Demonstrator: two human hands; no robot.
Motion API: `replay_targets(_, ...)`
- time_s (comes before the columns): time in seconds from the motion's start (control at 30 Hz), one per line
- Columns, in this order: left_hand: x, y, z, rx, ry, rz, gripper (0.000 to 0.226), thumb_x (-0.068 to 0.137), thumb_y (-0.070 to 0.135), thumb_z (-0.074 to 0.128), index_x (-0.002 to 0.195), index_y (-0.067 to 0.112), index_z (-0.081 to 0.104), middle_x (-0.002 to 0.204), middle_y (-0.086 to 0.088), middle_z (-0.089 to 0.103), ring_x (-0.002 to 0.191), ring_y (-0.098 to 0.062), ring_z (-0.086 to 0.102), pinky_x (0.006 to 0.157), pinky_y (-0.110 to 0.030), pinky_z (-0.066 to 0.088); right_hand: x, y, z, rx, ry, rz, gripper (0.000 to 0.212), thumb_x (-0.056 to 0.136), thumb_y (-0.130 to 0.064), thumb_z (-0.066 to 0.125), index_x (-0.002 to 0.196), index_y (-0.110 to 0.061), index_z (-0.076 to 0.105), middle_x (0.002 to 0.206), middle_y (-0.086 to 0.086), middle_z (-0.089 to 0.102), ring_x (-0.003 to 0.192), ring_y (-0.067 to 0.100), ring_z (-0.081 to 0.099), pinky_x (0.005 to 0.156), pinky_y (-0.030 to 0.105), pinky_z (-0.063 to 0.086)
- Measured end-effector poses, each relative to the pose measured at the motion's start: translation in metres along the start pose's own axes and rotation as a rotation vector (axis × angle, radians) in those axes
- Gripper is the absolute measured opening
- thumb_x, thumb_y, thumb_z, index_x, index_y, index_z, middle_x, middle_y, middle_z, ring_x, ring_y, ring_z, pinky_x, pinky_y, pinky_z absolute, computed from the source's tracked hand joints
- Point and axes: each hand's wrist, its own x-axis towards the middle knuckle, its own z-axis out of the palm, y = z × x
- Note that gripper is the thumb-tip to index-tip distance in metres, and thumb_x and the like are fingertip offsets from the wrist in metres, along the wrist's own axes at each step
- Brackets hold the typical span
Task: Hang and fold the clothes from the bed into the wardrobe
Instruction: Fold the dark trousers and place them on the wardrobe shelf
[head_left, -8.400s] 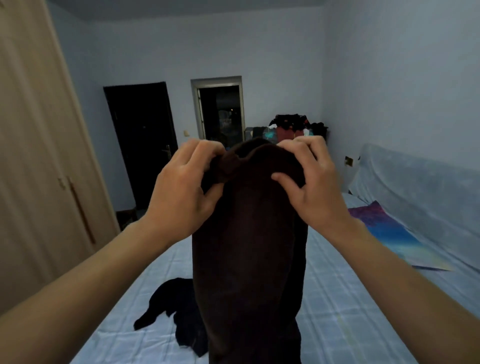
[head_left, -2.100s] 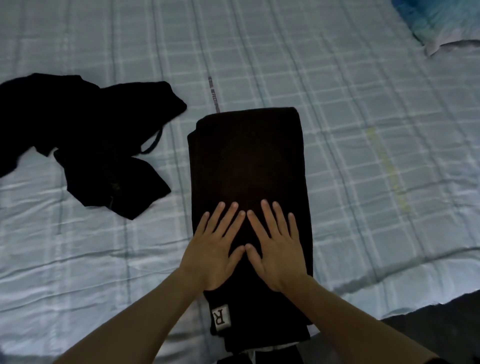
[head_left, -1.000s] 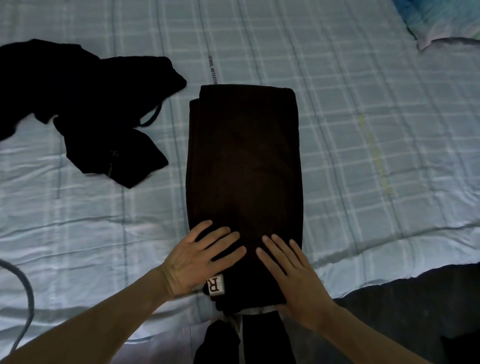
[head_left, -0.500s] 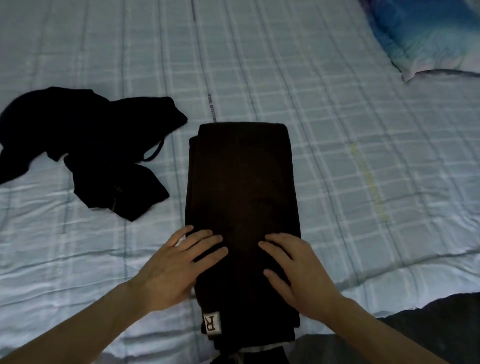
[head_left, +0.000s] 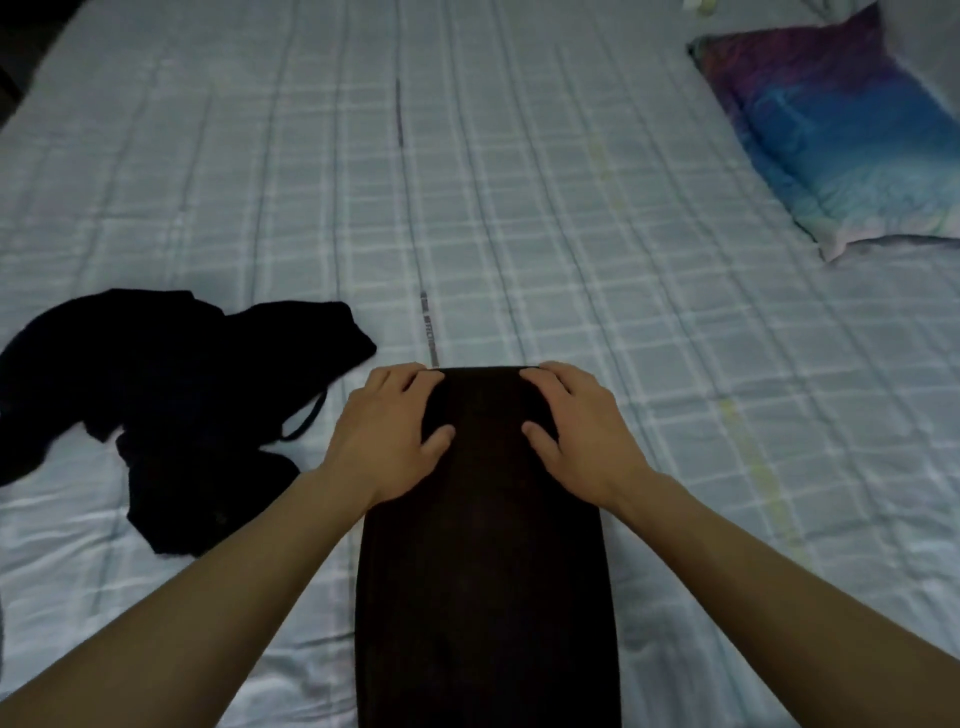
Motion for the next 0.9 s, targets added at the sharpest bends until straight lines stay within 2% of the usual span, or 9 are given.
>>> replay_targets(0.1, 0.045, -0.005, 0.0, 0.086, -0.159, -0.044, 0.082, 0.087, 0.06, 0.062, 0.154, 0.026, 0.03, 0.161, -0.002, 0.027, 0.146, -0.023, 0.025, 0.118, -0.04, 0.025, 0.045, 0.017, 0.0, -0.073, -0.164, 0.007, 0.076, 0.089, -0.04, 0.068, 0.152, -0.022, 0.031, 0.155, 0.004, 0.036, 0.142, 0.022, 0.033, 0.119, 0.038, 0.027)
replay_targets(0.17, 0.076, -0.008, -0.002, 0.084, -0.387, -0.094, 0.093, 0.079, 0.063, 0.07, 0.154, 0.026, 0.029, 0.157, -0.001, 0.035, 0.141, -0.024, 0.036, 0.116, -0.043, 0.032, 0.07, 0.026, 0.003, -0.114, -0.327, -0.025, 0.087, 0.083, -0.045, 0.073, 0.154, -0.022, 0.027, 0.154, 0.003, 0.037, 0.14, 0.022, 0.036, 0.118, 0.037, 0.028)
replay_targets(0.3, 0.117, -0.013, 0.003, -0.037, -0.796, -0.152, 0.104, 0.06, 0.053, 0.089, 0.147, 0.033, 0.034, 0.141, 0.003, 0.049, 0.125, -0.022, 0.051, 0.104, -0.042, 0.046, 0.104, 0.038, 0.016, -0.105, -0.627, -0.042, 0.105, 0.072, -0.051, 0.081, 0.154, -0.026, 0.02, 0.146, 0.004, 0.044, 0.131, 0.024, 0.045, 0.111, 0.04, 0.037)
replay_targets(0.37, 0.13, -0.017, 0.005, -0.062, -0.978, -0.17, 0.113, 0.051, 0.048, 0.094, 0.145, 0.039, 0.031, 0.14, 0.007, 0.047, 0.126, -0.023, 0.05, 0.104, -0.046, 0.048, 0.116, 0.045, 0.022, -0.045, -0.721, 0.0, 0.11, 0.062, -0.053, 0.087, 0.15, -0.032, 0.024, 0.138, 0.0, 0.049, 0.124, 0.022, 0.05, 0.107, 0.042, 0.043)
replay_targets(0.43, 0.138, -0.022, 0.008, -0.05, -1.066, -0.168, 0.118, 0.045, 0.044, 0.096, 0.142, 0.042, 0.029, 0.137, 0.009, 0.047, 0.125, -0.024, 0.051, 0.103, -0.049, 0.05, 0.126, 0.05, 0.028, -0.006, -0.779, 0.023, 0.106, 0.055, -0.053, 0.09, 0.142, -0.034, 0.033, 0.126, -0.004, 0.055, 0.114, 0.02, 0.055, 0.099, 0.041, 0.049)
replay_targets(0.6, 0.13, -0.015, 0.033, 0.148, -0.78, -0.063, 0.097, 0.044, 0.046, 0.093, 0.124, 0.033, 0.041, 0.115, 0.008, 0.057, 0.103, -0.018, 0.059, 0.088, -0.039, 0.053, 0.131, 0.046, 0.049, -0.182, -0.671, -0.034, 0.085, 0.053, -0.054, 0.089, 0.12, -0.028, 0.042, 0.104, -0.004, 0.058, 0.088, 0.016, 0.055, 0.074, 0.032, 0.046)
replay_targets(0.7, 0.12, -0.015, 0.04, 0.14, -0.661, -0.05, 0.091, 0.047, 0.043, 0.093, 0.122, 0.032, 0.043, 0.113, 0.008, 0.058, 0.101, -0.017, 0.058, 0.082, -0.034, 0.049, 0.125, 0.043, 0.055, -0.202, -0.601, -0.04, 0.074, 0.061, -0.047, 0.086, 0.118, -0.024, 0.044, 0.103, 0.0, 0.059, 0.09, 0.021, 0.059, 0.075, 0.034, 0.047)
replay_targets(0.8, 0.103, -0.011, 0.035, 0.136, -0.571, -0.032, 0.077, 0.059, 0.037, 0.088, 0.121, 0.031, 0.043, 0.11, 0.003, 0.057, 0.101, -0.02, 0.059, 0.083, -0.037, 0.053, 0.105, 0.034, 0.051, -0.241, -0.464, -0.059, 0.057, 0.078, -0.038, 0.076, 0.121, -0.022, 0.043, 0.105, 0.003, 0.058, 0.094, 0.024, 0.059, 0.074, 0.034, 0.043)
replay_targets(0.9, 0.08, 0.004, 0.01, 0.139, -0.476, 0.008, 0.065, 0.067, 0.036, 0.081, 0.12, 0.033, 0.042, 0.106, 0.002, 0.054, 0.098, -0.021, 0.057, 0.078, -0.037, 0.052, 0.077, 0.017, 0.026, -0.235, -0.336, -0.07, 0.048, 0.083, -0.03, 0.066, 0.123, -0.025, 0.042, 0.105, 0.001, 0.056, 0.095, 0.023, 0.057, 0.076, 0.035, 0.043)
